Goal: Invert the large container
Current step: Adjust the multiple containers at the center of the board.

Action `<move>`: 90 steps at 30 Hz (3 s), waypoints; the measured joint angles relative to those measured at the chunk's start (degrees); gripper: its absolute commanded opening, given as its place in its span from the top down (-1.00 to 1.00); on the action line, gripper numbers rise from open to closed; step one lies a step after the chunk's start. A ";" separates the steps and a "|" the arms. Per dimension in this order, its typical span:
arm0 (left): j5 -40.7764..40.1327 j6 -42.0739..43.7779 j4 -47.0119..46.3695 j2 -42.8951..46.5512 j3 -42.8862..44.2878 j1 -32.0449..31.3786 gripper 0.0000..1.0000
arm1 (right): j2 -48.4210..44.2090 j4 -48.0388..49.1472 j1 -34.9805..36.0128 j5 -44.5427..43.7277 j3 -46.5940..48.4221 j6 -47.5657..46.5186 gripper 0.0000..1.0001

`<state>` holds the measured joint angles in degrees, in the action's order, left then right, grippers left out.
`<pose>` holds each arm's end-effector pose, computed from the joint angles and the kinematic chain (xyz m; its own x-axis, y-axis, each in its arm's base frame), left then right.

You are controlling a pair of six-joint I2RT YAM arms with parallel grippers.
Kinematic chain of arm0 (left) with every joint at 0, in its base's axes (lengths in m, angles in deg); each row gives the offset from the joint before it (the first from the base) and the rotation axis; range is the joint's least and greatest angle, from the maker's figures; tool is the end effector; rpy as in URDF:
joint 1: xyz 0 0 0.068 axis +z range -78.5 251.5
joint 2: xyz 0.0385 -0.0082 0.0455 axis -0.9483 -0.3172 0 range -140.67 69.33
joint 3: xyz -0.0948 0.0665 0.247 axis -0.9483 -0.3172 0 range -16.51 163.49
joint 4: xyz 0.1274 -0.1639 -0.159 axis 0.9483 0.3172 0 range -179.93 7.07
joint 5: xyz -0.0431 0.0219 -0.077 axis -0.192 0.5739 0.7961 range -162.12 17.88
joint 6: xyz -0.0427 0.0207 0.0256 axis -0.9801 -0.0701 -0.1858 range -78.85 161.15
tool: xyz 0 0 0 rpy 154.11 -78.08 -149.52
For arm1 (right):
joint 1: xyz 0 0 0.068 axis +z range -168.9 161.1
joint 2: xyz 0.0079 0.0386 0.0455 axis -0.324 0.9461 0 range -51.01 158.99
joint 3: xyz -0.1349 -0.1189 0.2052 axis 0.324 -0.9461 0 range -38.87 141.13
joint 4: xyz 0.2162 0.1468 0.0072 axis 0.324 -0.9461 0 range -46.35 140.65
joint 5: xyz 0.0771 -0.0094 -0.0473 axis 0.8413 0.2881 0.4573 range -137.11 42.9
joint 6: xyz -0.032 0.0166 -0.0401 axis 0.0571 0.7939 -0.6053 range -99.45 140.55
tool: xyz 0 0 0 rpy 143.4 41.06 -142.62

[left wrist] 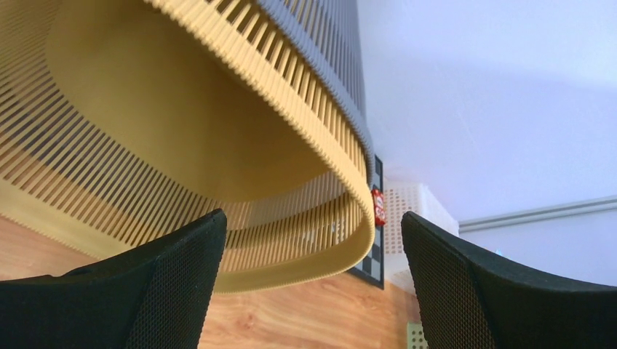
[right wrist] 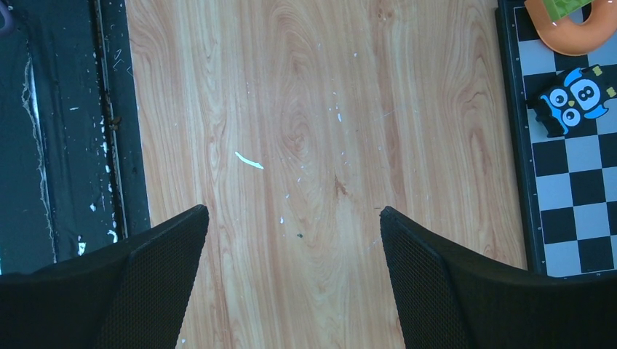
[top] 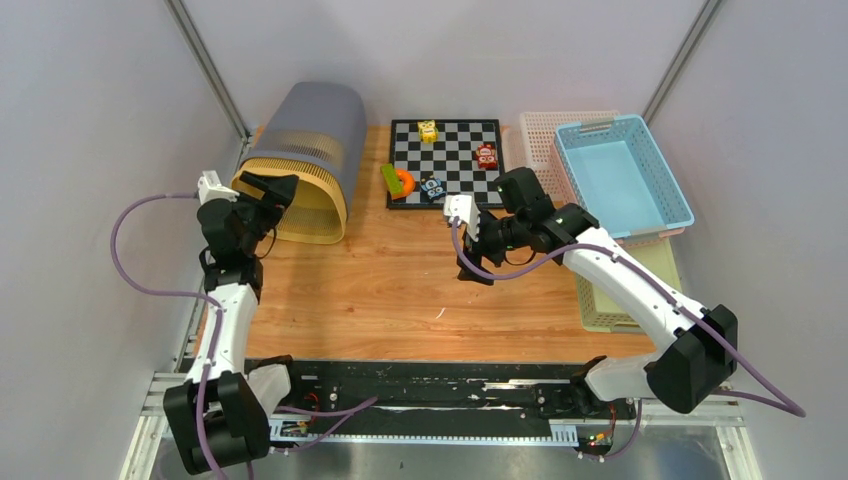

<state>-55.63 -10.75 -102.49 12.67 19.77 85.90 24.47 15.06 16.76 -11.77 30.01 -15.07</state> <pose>0.2279 0.0480 0.2902 -0.1082 -0.8068 -0.5808 -0.0828 0.5895 -0.8035 0.2157 0.1803 0.3314 0.0362 -0.5588 -0.8285 -0.9874 0.1076 -0.1158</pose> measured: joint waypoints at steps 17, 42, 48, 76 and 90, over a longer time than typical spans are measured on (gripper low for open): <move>-4.35 -2.64 -13.75 -8.74 0.00 0.17 0.18 | 0.92 0.02 0.02 -0.02 0.00 -0.28 -0.79; -7.63 -5.79 -10.40 -6.60 1.38 0.68 1.00 | 1.29 0.00 0.96 -0.79 0.00 -0.70 -0.79; -6.69 -6.97 -4.63 -1.66 1.55 2.71 1.00 | 1.51 0.00 1.62 -0.94 0.00 -0.94 -0.79; -7.28 8.41 38.38 10.45 26.01 5.35 1.00 | 2.32 -1.95 3.63 -2.43 2.47 -1.75 -0.79; -2.71 33.53 49.33 15.04 36.96 5.35 1.00 | 2.32 -2.27 3.91 -2.40 3.06 -1.73 -0.79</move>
<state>-58.34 22.78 -53.16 27.70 56.73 91.25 26.79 12.78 20.67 -14.18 33.07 -16.79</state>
